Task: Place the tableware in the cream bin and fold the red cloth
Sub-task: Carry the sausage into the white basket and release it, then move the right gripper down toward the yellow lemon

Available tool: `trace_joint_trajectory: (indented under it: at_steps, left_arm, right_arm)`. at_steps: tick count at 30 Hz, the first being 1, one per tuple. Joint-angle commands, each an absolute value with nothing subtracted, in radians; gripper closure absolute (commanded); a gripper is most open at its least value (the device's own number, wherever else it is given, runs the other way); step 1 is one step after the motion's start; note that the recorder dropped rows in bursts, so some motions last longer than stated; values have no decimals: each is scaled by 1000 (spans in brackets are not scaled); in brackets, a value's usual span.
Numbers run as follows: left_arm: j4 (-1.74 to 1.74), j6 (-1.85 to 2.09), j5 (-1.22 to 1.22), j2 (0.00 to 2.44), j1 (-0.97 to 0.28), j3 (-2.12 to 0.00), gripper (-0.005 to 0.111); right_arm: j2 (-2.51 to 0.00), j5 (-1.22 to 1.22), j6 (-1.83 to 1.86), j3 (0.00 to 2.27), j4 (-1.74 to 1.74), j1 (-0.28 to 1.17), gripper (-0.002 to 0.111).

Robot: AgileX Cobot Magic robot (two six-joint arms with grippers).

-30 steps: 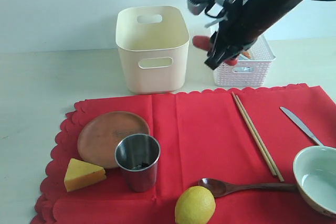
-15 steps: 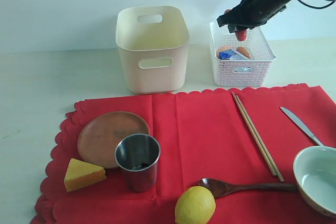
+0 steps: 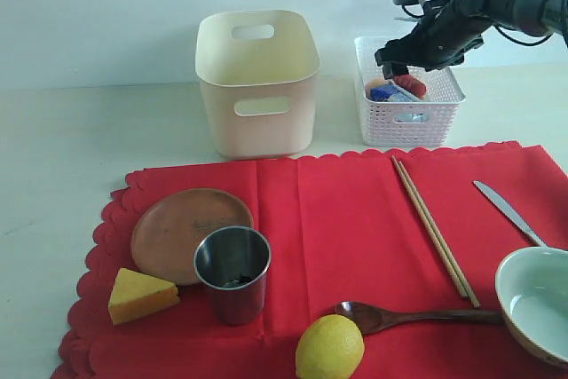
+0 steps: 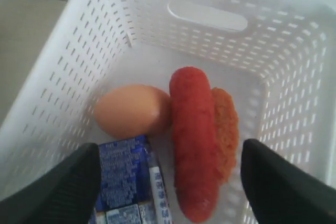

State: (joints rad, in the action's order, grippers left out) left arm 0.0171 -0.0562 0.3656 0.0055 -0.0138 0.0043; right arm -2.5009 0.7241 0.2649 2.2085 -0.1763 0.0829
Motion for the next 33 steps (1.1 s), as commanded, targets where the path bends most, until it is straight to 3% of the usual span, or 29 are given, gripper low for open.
trace_joint_trajectory:
  at_steps: [1, 13, 18, 26, 33]
  left_arm:
    - [15, -59, 351, 0, -20, 0, 107]
    - [15, -59, 351, 0, -20, 0, 107]
    - [15, -59, 351, 0, -20, 0, 107]
    - [15, -59, 351, 0, -20, 0, 107]
    - [15, -59, 351, 0, -20, 0, 107]
  right_arm:
    - [-2439, 805, 265, 2217, -167, 82, 35]
    - [-2269, 1221, 296, 2211, -265, 82, 38]
    - [-2169, 1215, 311, 2061, -306, 82, 39]
    - [-1944, 1018, 415, 1641, -331, 91, 39]
    - [-1774, 943, 596, 1384, -342, 214, 39]
